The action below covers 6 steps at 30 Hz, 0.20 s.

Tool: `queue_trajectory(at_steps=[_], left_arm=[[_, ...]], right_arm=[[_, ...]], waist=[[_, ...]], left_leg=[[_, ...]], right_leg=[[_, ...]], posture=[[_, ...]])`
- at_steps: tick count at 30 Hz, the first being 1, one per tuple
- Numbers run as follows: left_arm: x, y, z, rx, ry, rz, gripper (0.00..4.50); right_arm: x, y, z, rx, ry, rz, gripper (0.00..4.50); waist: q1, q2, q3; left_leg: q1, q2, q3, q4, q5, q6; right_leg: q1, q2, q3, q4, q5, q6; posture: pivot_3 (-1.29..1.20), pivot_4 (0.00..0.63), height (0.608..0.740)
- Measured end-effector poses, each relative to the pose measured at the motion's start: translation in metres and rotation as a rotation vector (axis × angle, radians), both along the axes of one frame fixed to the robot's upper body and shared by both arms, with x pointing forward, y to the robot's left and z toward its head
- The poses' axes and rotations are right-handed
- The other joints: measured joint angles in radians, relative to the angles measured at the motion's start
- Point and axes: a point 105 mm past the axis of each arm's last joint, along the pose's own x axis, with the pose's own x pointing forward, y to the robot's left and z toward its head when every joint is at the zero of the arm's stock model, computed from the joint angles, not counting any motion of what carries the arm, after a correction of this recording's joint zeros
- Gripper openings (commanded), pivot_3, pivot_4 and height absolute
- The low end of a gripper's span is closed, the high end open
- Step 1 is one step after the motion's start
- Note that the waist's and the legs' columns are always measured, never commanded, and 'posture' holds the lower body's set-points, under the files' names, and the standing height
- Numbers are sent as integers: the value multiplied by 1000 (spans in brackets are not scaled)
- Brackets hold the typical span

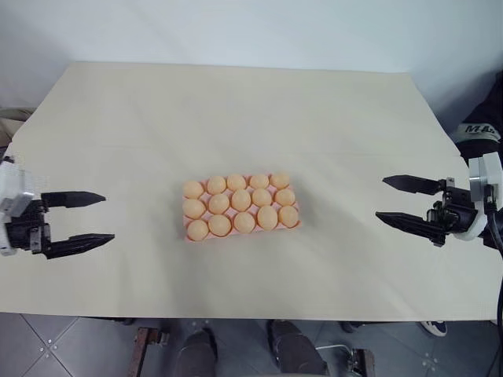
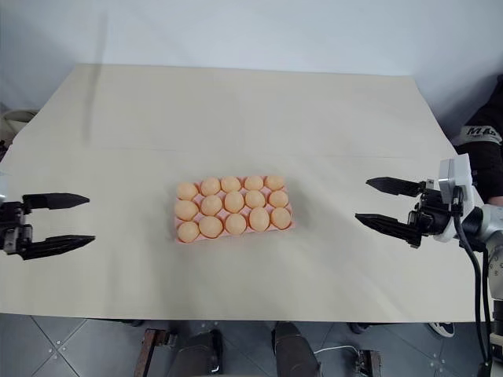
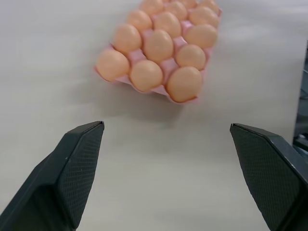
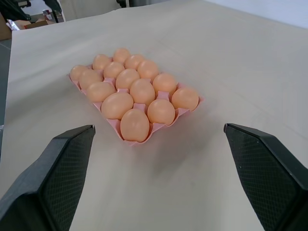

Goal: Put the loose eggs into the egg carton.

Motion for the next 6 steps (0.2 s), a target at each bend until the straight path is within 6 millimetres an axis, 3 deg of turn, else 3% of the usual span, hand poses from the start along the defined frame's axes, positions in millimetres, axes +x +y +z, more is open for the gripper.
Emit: queue_trajectory(at_steps=[6], left_arm=[[0, -1, 0, -1, -16, -12, 4473]], right_arm=[[1, 2, 3, -6, -10, 8, 4500]], waist=[[-2, 0, 0]], left_leg=[[-1, 0, 1, 0, 0, 0]], right_leg=[[-1, 0, 1, 1, 0, 0]], posture=[[0, 150, 740]])
